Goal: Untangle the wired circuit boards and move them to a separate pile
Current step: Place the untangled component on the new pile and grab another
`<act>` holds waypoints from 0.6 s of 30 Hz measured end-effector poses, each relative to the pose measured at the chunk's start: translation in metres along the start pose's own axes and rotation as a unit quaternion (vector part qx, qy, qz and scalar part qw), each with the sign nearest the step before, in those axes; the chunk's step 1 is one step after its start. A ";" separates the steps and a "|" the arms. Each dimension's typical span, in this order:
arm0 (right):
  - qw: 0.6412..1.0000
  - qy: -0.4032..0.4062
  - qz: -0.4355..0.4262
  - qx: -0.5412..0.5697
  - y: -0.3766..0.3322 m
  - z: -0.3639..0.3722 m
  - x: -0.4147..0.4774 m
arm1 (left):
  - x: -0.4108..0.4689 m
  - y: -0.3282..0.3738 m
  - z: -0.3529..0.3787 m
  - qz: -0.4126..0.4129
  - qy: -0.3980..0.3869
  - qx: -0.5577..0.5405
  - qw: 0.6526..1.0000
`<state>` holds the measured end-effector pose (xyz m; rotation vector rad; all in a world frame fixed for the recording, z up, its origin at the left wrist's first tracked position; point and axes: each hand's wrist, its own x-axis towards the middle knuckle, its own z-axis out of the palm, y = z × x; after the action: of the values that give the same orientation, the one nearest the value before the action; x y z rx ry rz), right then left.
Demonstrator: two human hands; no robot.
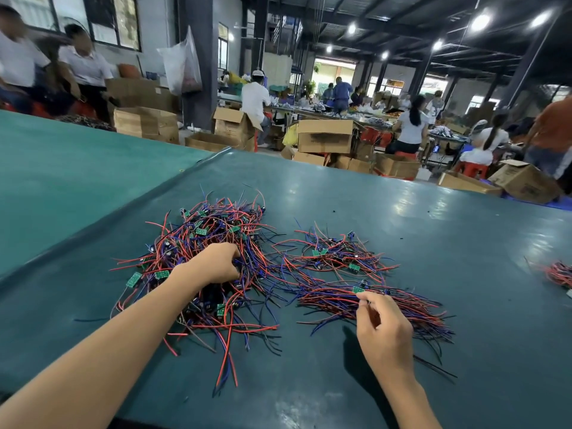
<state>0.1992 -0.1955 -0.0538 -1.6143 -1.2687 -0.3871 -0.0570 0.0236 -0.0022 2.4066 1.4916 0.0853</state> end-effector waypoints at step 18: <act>0.999 -0.032 0.009 -0.006 -0.002 -0.002 -0.001 | -0.003 -0.001 -0.017 0.060 -0.074 0.117 0.989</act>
<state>0.1977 -0.1978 -0.0527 -1.6586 -1.3012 -0.3341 -0.0622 0.0255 0.0144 2.6194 1.3562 -0.2514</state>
